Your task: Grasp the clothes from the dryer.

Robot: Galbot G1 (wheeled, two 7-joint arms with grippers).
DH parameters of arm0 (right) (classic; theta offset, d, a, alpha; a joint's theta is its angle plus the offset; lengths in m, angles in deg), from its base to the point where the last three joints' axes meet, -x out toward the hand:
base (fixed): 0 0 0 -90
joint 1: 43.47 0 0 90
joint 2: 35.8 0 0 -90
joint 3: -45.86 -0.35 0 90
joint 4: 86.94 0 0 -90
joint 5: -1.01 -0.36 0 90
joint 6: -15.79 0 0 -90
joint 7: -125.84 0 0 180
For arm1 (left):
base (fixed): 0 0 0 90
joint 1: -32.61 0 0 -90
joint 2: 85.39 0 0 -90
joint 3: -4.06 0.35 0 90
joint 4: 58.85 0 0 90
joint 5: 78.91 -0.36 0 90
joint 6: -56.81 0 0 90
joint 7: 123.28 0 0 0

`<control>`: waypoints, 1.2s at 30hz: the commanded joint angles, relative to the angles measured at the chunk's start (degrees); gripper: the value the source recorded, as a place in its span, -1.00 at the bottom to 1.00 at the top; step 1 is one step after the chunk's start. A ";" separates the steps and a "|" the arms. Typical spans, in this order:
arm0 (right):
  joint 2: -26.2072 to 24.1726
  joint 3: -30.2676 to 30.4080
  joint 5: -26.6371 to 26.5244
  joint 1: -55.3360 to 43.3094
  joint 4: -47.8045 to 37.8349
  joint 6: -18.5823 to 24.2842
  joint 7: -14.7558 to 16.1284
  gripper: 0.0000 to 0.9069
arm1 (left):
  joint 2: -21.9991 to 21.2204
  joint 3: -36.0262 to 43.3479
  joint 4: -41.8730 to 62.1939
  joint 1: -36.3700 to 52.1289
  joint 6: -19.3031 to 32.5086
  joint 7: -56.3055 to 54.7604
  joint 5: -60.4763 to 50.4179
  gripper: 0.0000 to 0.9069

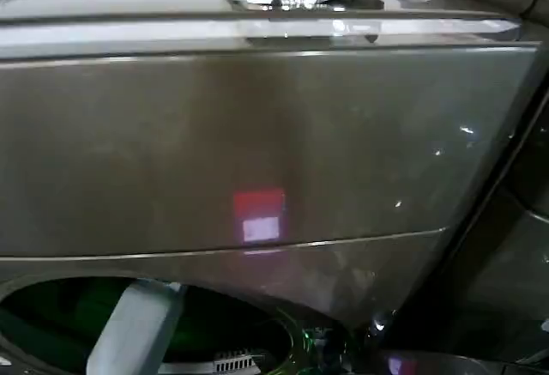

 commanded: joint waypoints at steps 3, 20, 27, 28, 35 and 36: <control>0.03 0.28 -0.04 -0.26 0.08 0.04 0.04 1.00 | -3.66 2.35 18.27 11.25 3.32 0.77 -1.82 1.00; -0.25 0.51 -0.14 -0.60 -0.05 0.02 0.28 1.00 | -3.00 5.31 26.97 17.88 0.99 11.38 -2.60 1.00; -0.19 0.70 -0.14 -0.79 0.02 0.03 0.40 1.00 | -3.73 6.73 32.38 21.58 -1.19 17.18 -5.26 1.00; -0.22 0.68 -0.15 -0.78 -0.02 0.03 0.40 1.00 | -3.84 6.98 33.42 22.26 -1.77 18.14 -5.93 1.00; -0.12 0.70 -0.13 -0.80 -0.06 0.04 0.50 1.00 | -3.00 11.48 39.09 25.87 -1.99 30.97 -14.70 1.00; -0.11 0.73 -0.12 -0.81 -0.04 0.05 0.50 1.00 | -2.79 12.29 39.82 26.43 -1.50 33.23 -16.23 1.00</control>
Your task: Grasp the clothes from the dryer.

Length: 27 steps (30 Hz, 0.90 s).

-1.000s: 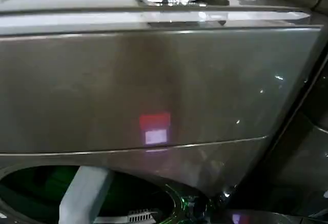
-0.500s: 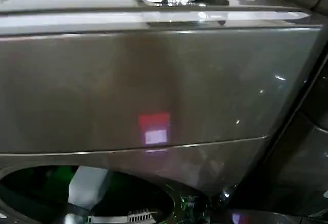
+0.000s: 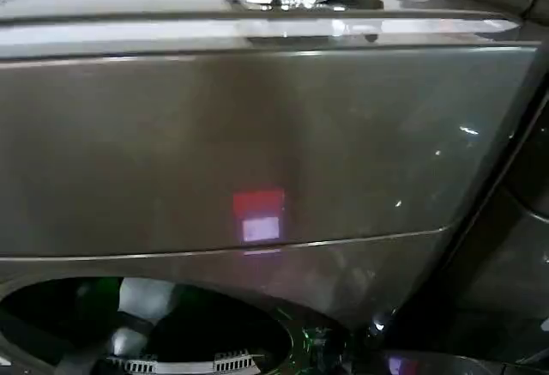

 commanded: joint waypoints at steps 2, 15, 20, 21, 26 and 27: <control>0.05 0.11 0.04 -0.13 0.14 0.01 0.01 1.00 | 0.88 6.06 10.37 7.38 -0.27 20.53 -11.38 1.00; 0.17 0.28 0.08 -0.19 0.20 0.10 0.07 1.00 | -1.13 13.92 27.72 18.19 7.86 36.44 -19.45 1.00; 0.34 0.06 0.09 0.04 -0.11 0.22 0.14 1.00 | -1.27 16.92 32.23 20.58 11.43 41.75 -24.44 1.00; 0.35 0.07 0.10 0.05 -0.10 0.22 0.13 1.00 | -1.17 17.60 33.09 20.90 12.45 42.82 -24.97 1.00; 0.30 0.22 0.09 0.09 0.15 0.22 0.14 1.00 | -0.40 19.85 35.95 24.07 16.34 46.82 -29.08 1.00; 0.28 0.27 0.10 0.07 0.18 0.22 0.13 1.00 | -0.36 20.52 36.33 24.27 16.90 47.33 -29.76 1.00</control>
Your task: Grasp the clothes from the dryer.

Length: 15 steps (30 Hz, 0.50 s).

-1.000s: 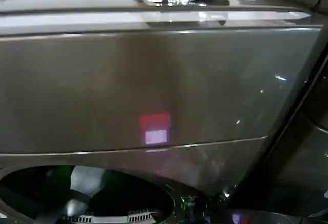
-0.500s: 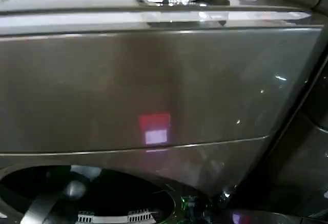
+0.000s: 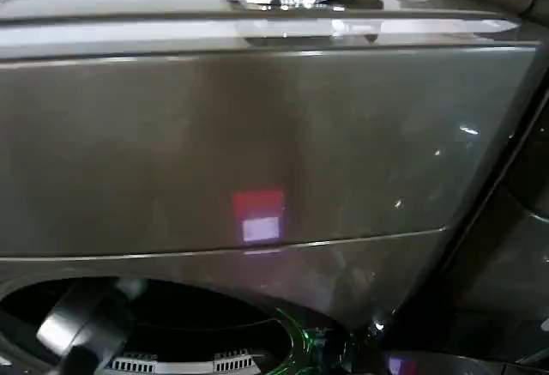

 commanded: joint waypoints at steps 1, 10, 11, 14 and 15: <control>-0.08 0.25 0.03 -0.10 0.24 0.02 -0.01 1.00 | 0.47 7.57 11.18 7.83 8.81 13.45 -10.91 1.00; 0.20 1.20 0.21 -0.59 0.84 0.06 0.00 1.00 | -0.08 13.32 13.09 10.10 13.54 20.48 -14.42 1.00; 0.26 1.22 0.22 -0.59 0.81 0.10 0.00 1.00 | -0.19 14.09 13.58 10.33 14.38 21.58 -15.21 1.00; 0.31 1.24 0.26 -0.56 0.85 0.14 0.01 1.00 | -0.31 15.50 14.78 10.90 16.28 24.07 -16.94 1.00; 0.32 1.22 0.26 -0.58 0.91 0.15 0.00 1.00 | -0.29 16.20 15.16 11.14 17.29 24.71 -17.32 1.00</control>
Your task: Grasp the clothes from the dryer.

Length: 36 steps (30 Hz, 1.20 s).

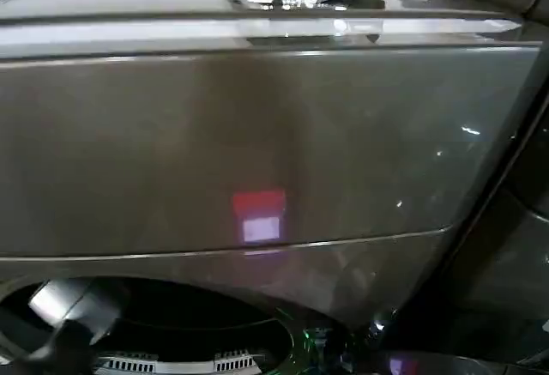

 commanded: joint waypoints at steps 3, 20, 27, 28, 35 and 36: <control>0.00 0.26 0.01 -0.17 0.30 0.03 0.01 1.00 | -0.43 8.50 6.24 4.00 9.22 12.39 -8.43 1.00; 0.30 1.06 0.42 -0.72 0.51 0.12 0.01 1.00 | -1.64 12.56 8.73 5.36 13.37 15.76 -18.31 1.00; 0.49 0.94 0.39 -0.73 0.60 0.12 0.06 1.00 | -1.04 12.86 8.42 5.25 13.63 16.52 -17.56 1.00; 0.47 0.93 0.38 -0.76 0.61 0.13 0.07 1.00 | -1.02 12.87 8.70 5.15 13.60 16.44 -17.25 1.00; 0.27 0.70 0.32 -0.53 0.46 0.16 0.14 1.00 | -1.22 12.85 9.65 3.44 13.25 16.33 -15.97 1.00; 0.22 0.62 0.32 -0.48 0.40 0.15 0.16 1.00 | -1.21 12.83 9.64 3.33 13.24 16.34 -15.98 1.00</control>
